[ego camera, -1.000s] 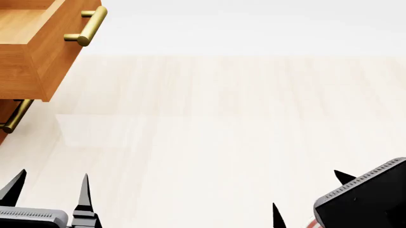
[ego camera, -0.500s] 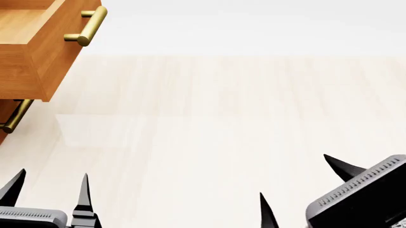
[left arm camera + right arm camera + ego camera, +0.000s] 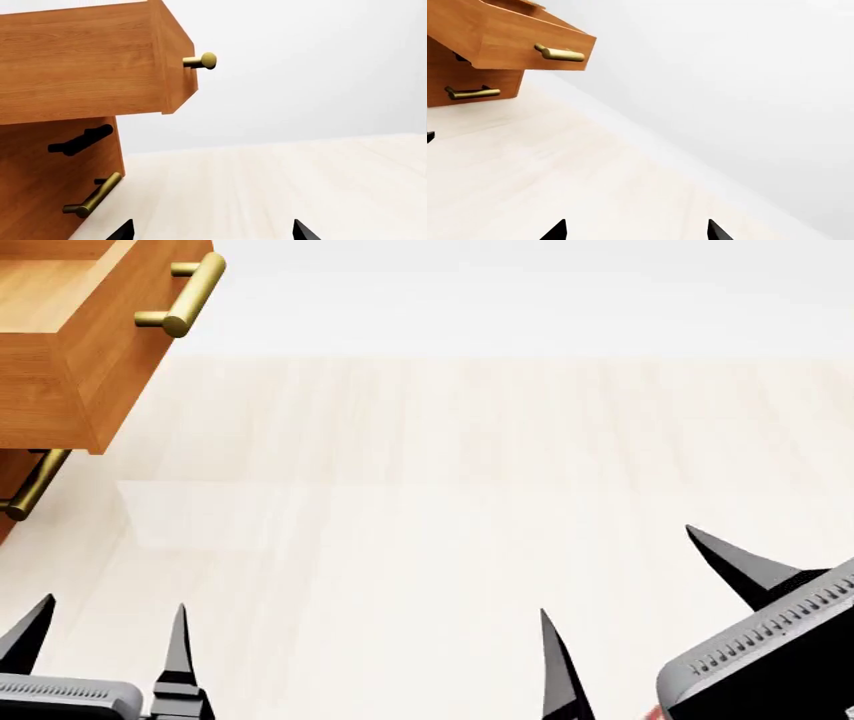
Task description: Put the bowl on the plate.
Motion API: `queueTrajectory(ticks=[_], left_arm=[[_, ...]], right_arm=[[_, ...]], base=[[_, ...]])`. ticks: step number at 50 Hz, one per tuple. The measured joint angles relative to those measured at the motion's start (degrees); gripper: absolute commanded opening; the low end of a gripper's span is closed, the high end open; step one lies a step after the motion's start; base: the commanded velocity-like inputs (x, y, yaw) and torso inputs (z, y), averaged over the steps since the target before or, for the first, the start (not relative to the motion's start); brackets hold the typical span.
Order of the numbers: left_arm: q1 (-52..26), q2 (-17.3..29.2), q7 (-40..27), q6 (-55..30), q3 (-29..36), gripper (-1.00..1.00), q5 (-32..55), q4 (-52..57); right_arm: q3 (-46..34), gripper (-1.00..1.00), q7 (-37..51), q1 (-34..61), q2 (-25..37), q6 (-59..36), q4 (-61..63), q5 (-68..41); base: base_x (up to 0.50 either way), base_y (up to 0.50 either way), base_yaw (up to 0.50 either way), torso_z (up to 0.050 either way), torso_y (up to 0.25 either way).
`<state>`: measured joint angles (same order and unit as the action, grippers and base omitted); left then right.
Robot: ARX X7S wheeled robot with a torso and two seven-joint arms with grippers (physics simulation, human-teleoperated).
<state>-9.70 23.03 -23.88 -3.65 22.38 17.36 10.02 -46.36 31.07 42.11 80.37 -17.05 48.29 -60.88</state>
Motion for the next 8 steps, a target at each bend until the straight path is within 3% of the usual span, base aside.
queueTrajectory(ticks=[8], left_arm=[[0.01, 0.04, -0.13, -0.06, 0.14, 1.00, -0.07, 0.12]], right_arm=[[0.27, 1.00, 0.33, -0.52, 0.58, 1.90, 0.23, 1.12]], base=[[0.00, 0.00, 0.00, 0.000, 0.000]])
